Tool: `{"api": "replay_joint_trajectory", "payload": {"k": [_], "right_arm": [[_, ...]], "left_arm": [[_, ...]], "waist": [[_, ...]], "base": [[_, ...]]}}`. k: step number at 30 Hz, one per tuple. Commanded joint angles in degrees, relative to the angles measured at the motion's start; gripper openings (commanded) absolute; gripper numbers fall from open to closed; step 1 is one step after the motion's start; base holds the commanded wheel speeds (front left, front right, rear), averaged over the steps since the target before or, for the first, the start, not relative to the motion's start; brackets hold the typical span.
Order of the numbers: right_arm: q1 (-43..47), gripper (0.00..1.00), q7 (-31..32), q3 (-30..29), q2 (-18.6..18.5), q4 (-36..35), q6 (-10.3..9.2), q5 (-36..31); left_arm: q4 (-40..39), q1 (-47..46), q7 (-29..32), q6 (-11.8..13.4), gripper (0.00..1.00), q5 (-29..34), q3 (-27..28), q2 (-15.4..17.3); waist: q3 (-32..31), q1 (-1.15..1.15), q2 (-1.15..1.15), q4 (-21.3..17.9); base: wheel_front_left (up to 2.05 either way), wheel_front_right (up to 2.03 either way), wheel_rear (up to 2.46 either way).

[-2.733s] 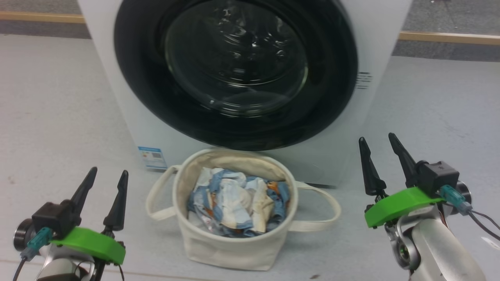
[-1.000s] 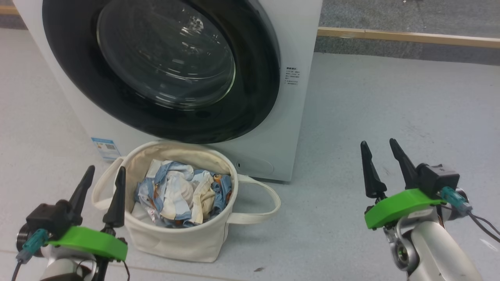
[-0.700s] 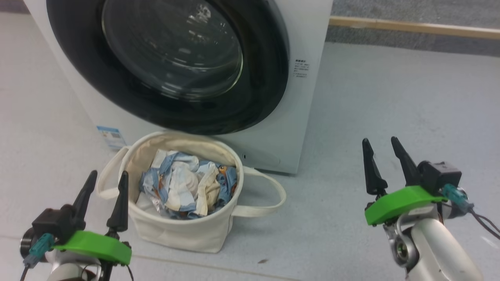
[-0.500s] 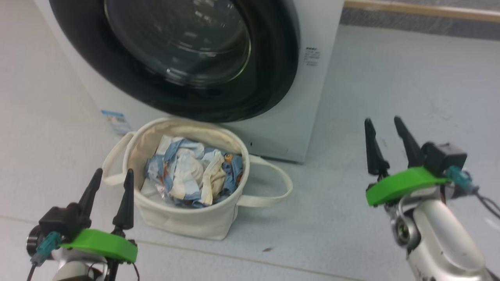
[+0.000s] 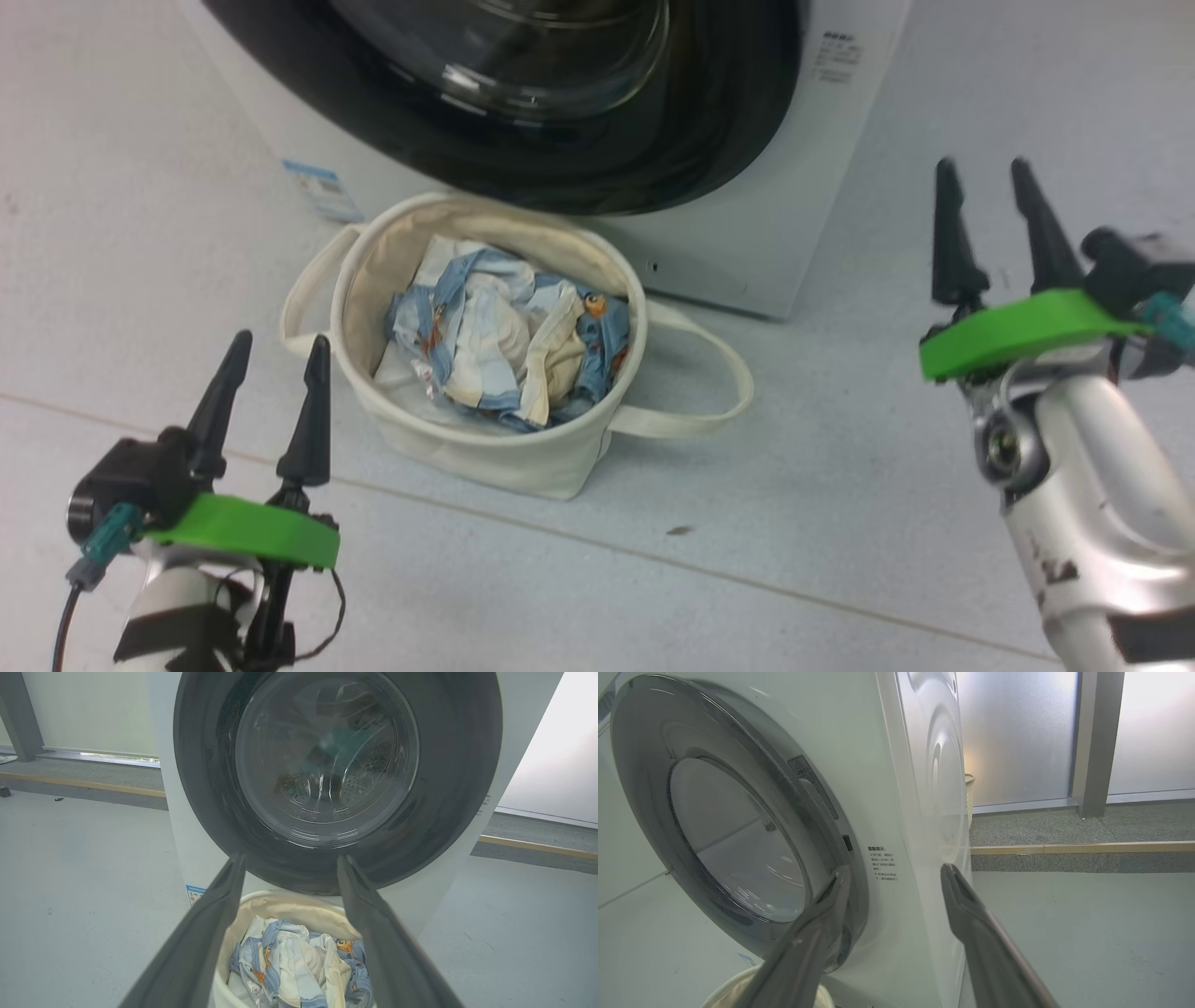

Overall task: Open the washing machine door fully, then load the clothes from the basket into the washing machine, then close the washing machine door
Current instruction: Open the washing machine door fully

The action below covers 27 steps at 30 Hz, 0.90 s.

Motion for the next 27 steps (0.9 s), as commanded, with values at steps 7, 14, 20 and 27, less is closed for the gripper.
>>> {"api": "replay_joint_trajectory", "payload": {"k": [7,14,20,27], "right_arm": [[-7.0,0.00,-0.7,-0.5,0.6,1.0,0.00,15.4],[-12.6,0.00,3.1,1.3,-1.1,3.4,0.00,37.5],[-17.6,0.00,10.1,1.8,-1.9,4.4,0.00,51.3],[-22.3,0.00,15.0,1.8,-2.1,6.5,0.00,59.2]], "left_arm": [[-2.3,-3.8,-0.7,-0.3,1.00,0.5,2.1,0.8],[-2.2,-5.3,-0.7,-0.4,1.00,0.5,1.3,0.6],[-2.5,-6.2,-0.7,-0.4,1.00,-0.1,0.7,0.6],[-2.7,-7.1,-0.7,-0.4,1.00,-0.4,0.3,0.4]], "waist": [[4.0,-0.01,0.00,1.8],[6.6,-0.01,0.00,3.3],[8.7,-0.01,0.00,4.4],[10.1,-0.01,0.00,5.7]], "base": [[0.00,0.00,0.00],[0.00,0.00,0.00],[0.00,0.00,0.00],[0.00,0.00,0.00]]}}
